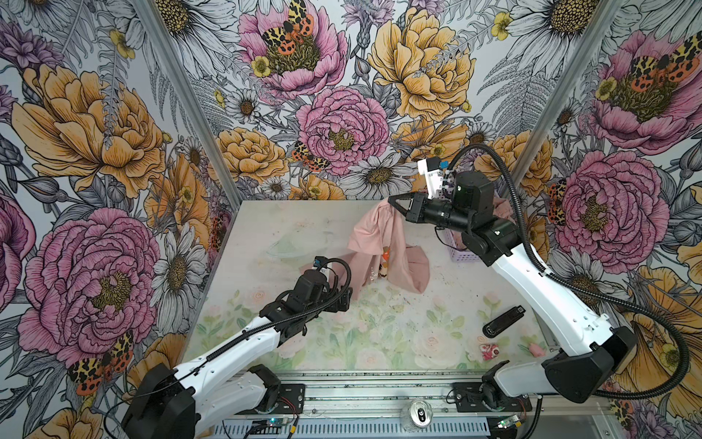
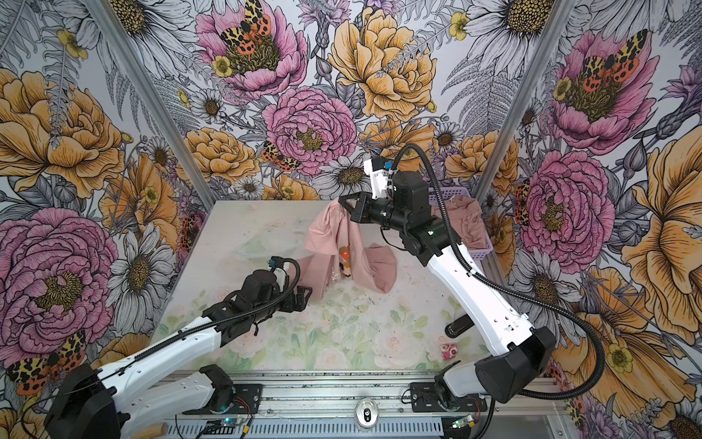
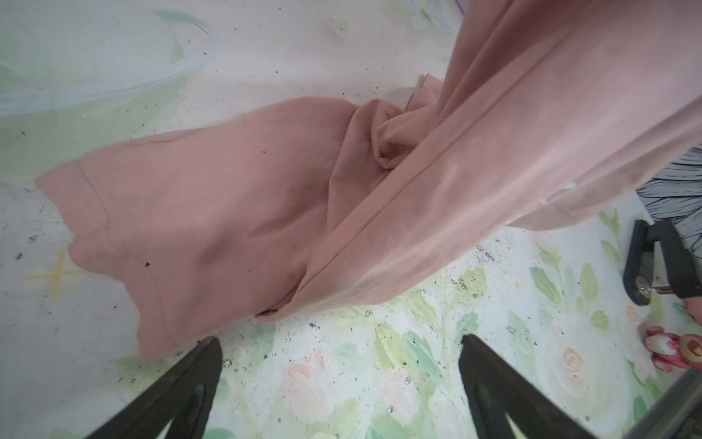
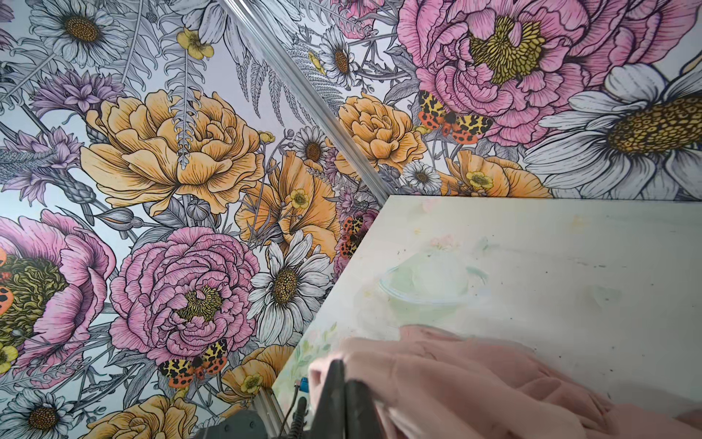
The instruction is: Fold and stack the mixed laundry pile
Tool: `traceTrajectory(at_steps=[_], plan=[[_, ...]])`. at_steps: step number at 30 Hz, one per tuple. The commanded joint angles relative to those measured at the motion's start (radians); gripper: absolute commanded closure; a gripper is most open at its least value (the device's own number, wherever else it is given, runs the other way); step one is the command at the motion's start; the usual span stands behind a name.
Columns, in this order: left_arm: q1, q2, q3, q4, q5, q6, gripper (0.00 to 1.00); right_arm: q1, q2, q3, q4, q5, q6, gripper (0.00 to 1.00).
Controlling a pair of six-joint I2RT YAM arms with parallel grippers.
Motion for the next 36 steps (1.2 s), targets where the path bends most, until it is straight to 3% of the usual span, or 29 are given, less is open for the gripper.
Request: traceTrajectory(at_steps=[1,6,8,10,14,16,21,25,32,35,36], plan=[[0.034,0.109,-0.007,0.132,0.003,0.011,0.01,-0.008,-0.008,0.054,0.053,0.013,0.009,1.0],[0.06,0.283,-0.013,0.235,0.033,-0.01,0.02,-0.024,-0.025,0.062,0.052,0.025,0.013,1.0],[0.061,0.312,-0.017,0.236,0.027,-0.021,0.07,-0.032,-0.034,0.061,0.053,0.03,0.014,1.0],[0.061,0.306,-0.023,0.226,0.016,-0.028,0.25,-0.043,-0.041,0.059,0.053,0.035,0.011,1.0],[0.054,0.139,-0.012,0.121,-0.055,-0.019,0.81,-0.075,-0.061,0.048,0.048,0.021,0.004,1.0],[0.054,0.029,0.019,0.024,-0.096,0.011,0.99,-0.09,-0.07,0.053,0.029,0.012,-0.016,1.0],[0.057,-0.212,0.139,-0.225,-0.188,0.113,1.0,-0.102,-0.102,0.091,-0.06,-0.02,-0.103,1.0],[0.058,-0.304,0.226,-0.334,-0.206,0.157,1.0,-0.107,-0.133,0.129,-0.104,-0.052,-0.123,1.0],[0.063,-0.306,0.392,-0.411,-0.255,0.237,1.0,-0.105,-0.151,0.253,-0.137,-0.149,-0.078,1.0],[0.079,-0.242,0.423,-0.393,-0.16,0.26,1.0,-0.103,-0.145,0.268,-0.135,-0.146,-0.055,1.0],[0.069,-0.213,0.421,-0.376,-0.094,0.256,0.95,-0.098,-0.139,0.263,-0.134,-0.134,-0.051,1.0]])
